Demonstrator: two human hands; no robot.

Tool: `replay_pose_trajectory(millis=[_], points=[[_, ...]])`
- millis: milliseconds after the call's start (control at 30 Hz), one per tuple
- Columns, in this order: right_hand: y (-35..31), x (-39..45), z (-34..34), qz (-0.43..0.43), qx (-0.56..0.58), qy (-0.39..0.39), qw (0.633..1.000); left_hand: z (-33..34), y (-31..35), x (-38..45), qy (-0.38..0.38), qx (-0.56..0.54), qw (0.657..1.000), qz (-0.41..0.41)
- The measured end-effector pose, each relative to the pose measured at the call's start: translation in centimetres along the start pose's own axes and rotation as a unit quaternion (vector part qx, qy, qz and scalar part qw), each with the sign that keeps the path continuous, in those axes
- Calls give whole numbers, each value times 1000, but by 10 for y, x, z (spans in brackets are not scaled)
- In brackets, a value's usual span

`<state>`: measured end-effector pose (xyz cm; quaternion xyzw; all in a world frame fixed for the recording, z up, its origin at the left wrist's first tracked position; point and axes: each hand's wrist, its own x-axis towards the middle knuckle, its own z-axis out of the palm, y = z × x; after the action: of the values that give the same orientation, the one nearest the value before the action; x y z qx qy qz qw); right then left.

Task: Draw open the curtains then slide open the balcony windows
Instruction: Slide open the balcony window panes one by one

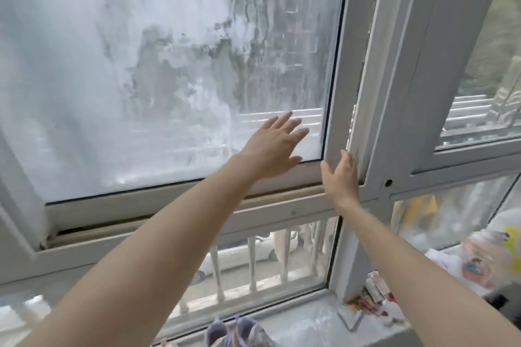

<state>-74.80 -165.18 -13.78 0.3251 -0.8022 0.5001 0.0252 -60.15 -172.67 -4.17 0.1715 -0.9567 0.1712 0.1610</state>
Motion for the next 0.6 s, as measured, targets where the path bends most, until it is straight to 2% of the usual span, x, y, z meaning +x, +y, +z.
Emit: replay_pose_trajectory(millis=[233, 300, 433, 500, 600], points=[[24, 48, 24, 31, 42, 66, 996, 18, 3, 99, 14, 66, 992, 103], [27, 53, 29, 48, 40, 72, 995, 22, 2, 117, 45, 94, 985, 135], [28, 57, 38, 69, 40, 100, 992, 27, -2, 147, 117, 241, 928, 260], [27, 57, 40, 64, 35, 116, 991, 28, -3, 159, 108, 286, 904, 298], [26, 57, 43, 67, 15, 132, 989, 38, 3, 172, 61, 316, 897, 304]])
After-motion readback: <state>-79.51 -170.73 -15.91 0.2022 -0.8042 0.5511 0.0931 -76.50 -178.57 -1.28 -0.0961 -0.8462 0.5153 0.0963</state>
